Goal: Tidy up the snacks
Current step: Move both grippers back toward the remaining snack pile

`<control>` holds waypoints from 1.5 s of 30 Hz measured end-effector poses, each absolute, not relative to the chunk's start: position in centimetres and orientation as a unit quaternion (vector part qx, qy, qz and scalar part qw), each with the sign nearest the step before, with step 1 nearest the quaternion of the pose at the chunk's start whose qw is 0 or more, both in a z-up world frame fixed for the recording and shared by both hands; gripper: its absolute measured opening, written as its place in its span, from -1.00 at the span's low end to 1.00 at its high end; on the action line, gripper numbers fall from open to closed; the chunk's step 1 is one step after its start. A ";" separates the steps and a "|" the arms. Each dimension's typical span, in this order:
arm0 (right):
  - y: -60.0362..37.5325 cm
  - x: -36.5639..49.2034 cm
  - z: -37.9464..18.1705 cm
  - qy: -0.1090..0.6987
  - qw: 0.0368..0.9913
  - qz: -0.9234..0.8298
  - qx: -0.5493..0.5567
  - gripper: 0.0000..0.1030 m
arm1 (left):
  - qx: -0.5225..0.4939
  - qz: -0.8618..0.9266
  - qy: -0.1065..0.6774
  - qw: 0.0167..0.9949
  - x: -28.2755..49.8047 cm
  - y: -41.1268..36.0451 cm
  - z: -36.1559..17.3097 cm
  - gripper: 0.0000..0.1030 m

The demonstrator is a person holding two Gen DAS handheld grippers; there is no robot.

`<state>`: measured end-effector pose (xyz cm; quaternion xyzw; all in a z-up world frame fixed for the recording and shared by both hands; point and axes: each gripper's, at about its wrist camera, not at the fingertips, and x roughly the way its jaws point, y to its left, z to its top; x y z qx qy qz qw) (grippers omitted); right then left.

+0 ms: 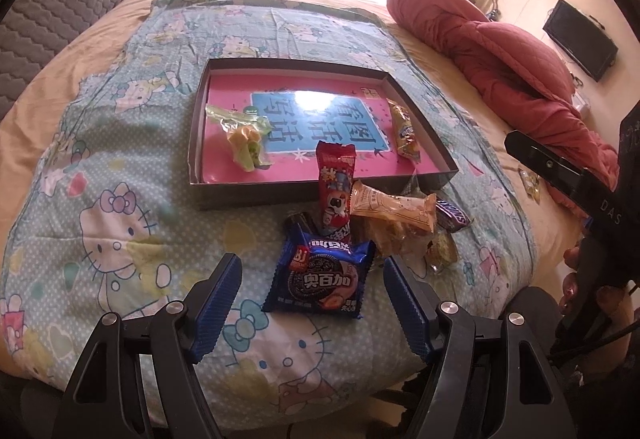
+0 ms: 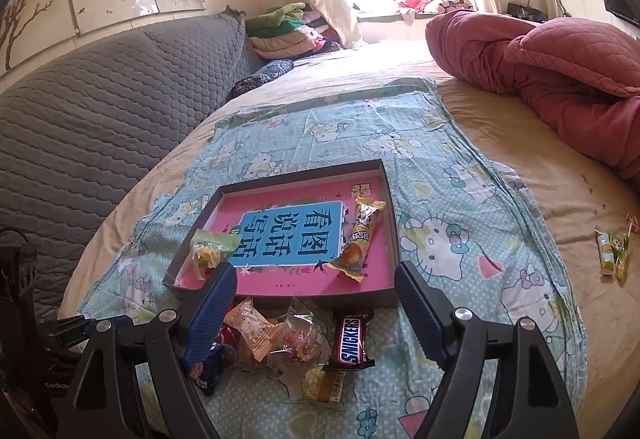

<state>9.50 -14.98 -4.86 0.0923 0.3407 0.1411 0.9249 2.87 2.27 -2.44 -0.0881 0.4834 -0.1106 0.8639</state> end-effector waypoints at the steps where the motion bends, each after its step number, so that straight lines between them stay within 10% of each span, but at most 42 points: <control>1: -15.0 9.5 -5.0 0.342 0.924 0.142 0.093 0.56 | -0.086 -0.112 0.485 0.863 2.9 2.2 -2.5 0.46; 45: -15.1 11.6 -12.9 0.456 0.881 0.107 0.062 0.56 | -0.078 -0.103 0.533 0.836 4.5 0.1 -7.3 0.46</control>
